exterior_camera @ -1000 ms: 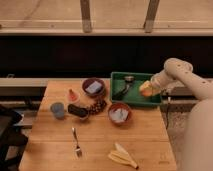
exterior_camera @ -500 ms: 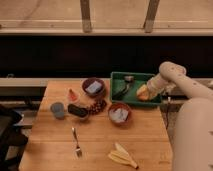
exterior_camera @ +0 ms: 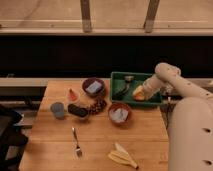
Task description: Place apple in tray
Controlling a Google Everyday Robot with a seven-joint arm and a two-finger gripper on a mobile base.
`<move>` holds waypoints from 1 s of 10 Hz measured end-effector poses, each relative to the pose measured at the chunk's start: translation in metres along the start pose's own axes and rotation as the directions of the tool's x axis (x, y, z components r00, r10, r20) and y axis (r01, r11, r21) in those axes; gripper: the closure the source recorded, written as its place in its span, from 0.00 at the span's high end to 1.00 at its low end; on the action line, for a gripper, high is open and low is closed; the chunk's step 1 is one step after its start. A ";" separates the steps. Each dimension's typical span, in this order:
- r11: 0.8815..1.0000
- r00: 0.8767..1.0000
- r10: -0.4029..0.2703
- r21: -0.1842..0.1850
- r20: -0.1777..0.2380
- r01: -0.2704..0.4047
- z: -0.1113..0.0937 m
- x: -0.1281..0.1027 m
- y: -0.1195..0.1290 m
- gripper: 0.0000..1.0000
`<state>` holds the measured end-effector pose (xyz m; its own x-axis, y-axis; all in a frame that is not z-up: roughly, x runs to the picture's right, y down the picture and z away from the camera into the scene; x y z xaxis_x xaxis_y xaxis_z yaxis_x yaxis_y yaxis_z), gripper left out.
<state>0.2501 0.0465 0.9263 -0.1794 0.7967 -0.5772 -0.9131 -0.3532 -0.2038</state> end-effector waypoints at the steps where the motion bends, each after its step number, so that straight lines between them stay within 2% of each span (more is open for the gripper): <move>1: 1.000 1.000 0.000 -0.005 -0.007 0.000 0.001 0.001 0.000 0.17; 5: 1.000 0.999 -0.016 -0.018 -0.051 0.015 0.008 0.004 0.006 0.57; 7: 1.000 0.999 -0.018 -0.020 -0.050 0.017 0.005 0.004 0.005 0.75; 10: 0.999 0.998 -0.034 -0.021 -0.048 0.033 0.003 0.001 0.009 0.78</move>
<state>0.2404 0.0454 0.9263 -0.1308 0.7837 -0.6072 -0.9106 -0.3372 -0.2390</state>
